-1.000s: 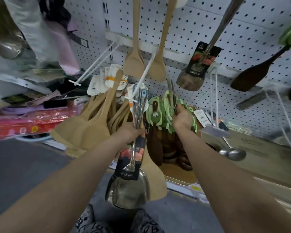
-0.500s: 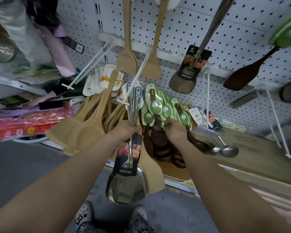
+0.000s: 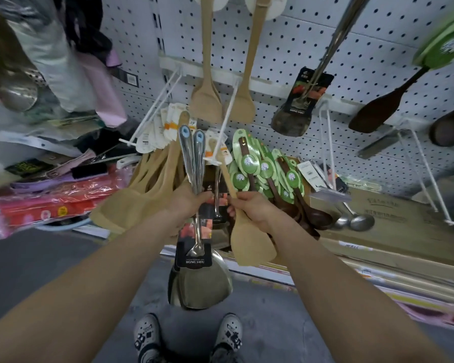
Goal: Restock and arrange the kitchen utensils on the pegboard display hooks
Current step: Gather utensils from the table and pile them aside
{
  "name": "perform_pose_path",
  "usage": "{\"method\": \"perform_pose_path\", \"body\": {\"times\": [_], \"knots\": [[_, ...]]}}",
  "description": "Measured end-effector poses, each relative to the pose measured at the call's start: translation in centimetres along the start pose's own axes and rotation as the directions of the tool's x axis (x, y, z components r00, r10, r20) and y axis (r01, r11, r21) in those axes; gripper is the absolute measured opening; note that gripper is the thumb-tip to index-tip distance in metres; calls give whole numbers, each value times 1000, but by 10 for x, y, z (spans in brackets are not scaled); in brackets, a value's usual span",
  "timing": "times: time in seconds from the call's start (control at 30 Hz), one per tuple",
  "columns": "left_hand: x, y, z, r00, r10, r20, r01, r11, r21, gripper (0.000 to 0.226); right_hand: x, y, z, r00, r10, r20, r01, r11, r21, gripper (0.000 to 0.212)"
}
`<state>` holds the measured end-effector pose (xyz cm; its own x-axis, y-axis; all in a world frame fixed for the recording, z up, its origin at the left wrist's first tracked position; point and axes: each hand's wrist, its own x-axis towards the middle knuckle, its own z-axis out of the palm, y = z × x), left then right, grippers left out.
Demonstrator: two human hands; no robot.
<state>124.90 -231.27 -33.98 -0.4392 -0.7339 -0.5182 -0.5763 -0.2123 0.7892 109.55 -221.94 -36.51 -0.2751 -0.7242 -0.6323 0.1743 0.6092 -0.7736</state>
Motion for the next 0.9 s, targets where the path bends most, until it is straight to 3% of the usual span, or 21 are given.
{"method": "perform_pose_path", "body": {"times": [0.1, 0.17, 0.27, 0.37, 0.47, 0.6, 0.8, 0.9], "knots": [[-9, -11, -30, 1000, 27, -2, -27, 1000, -2, 53, 6, -11, 25, 998, -9, -63, 10, 1000, 3, 17], [-11, -20, -54, 999, 39, -23, -39, 999, 11, 53, 10, -21, 51, 996, -40, -83, 43, 999, 31, 29], [-13, -33, -95, 996, 43, -82, -29, 986, 161, 56, 23, -33, 91, 987, -107, -116, 114, 992, 50, 35], [-5, -50, -126, 998, 9, -60, -9, 1000, 13, 58, 43, -38, 119, 980, -119, -161, 121, 993, -1, 38], [0, -59, -155, 999, 3, -41, -2, 1000, 29, 49, 61, -46, 149, 977, -132, -169, 133, 991, -9, 35], [6, -64, -171, 999, 29, 14, -30, 998, 59, 49, 77, -44, 164, 955, -203, -214, 143, 953, -268, 52], [17, -54, -169, 998, -9, 58, 6, 998, 58, 55, 59, -44, 159, 921, -187, -342, 125, 973, -195, 20], [20, -41, -157, 998, -39, 49, 37, 998, 45, 57, 43, -49, 151, 949, -143, -279, 106, 984, -145, 8]]}}
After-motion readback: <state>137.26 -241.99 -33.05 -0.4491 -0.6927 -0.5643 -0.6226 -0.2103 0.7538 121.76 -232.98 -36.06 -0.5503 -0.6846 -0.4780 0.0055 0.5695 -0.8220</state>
